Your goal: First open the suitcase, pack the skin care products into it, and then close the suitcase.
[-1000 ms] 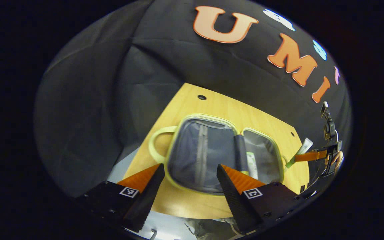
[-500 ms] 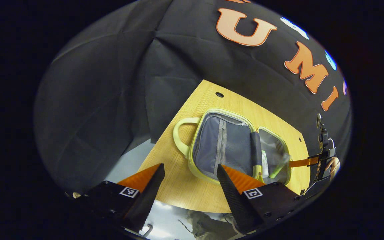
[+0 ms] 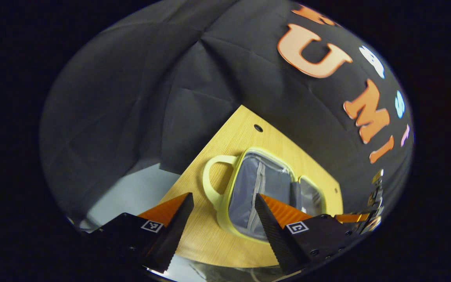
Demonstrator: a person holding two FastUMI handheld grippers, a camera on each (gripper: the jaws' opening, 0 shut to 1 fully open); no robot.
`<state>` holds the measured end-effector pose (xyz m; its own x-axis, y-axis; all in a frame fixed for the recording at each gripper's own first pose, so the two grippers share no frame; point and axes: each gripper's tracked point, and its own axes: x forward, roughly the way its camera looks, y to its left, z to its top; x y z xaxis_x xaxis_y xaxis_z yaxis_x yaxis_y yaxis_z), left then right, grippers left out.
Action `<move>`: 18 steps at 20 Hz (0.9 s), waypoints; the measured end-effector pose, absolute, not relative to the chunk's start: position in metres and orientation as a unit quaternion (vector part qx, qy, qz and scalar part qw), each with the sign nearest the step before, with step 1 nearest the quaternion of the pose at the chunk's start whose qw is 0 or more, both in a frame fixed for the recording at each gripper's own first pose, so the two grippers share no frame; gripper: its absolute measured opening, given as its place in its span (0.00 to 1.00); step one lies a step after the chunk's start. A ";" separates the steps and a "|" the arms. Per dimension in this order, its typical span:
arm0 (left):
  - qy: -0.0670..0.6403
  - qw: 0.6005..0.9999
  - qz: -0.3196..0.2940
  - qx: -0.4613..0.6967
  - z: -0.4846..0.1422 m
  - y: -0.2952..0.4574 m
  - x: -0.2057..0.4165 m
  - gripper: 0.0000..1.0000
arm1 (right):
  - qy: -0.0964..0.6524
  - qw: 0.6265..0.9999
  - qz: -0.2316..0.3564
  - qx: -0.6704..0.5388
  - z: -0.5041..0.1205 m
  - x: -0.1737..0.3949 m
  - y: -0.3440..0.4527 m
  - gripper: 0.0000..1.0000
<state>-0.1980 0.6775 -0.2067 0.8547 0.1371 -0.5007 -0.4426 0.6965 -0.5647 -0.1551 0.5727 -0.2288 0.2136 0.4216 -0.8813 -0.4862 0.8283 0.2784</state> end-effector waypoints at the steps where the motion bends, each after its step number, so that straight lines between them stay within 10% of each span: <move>1: 0.207 0.888 0.158 -0.379 -0.213 0.688 -0.190 0.98 | 0.556 0.778 0.292 -0.021 -0.225 -0.158 0.573 0.96; 15: 0.224 0.823 0.109 -0.511 -0.286 0.714 -0.135 0.95 | 0.567 0.781 0.262 0.026 -0.220 -0.163 0.569 0.96; 18: 0.248 0.813 0.120 -0.513 -0.297 0.708 -0.129 0.35 | 0.570 0.778 0.260 0.038 -0.223 -0.162 0.570 0.96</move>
<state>-0.1286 0.7082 -0.2972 0.8482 -0.0592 -0.5264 -0.4499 0.4443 -0.7748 -0.1620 0.5699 -0.2233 0.2135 0.4491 -0.8676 -0.3616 0.8613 0.3569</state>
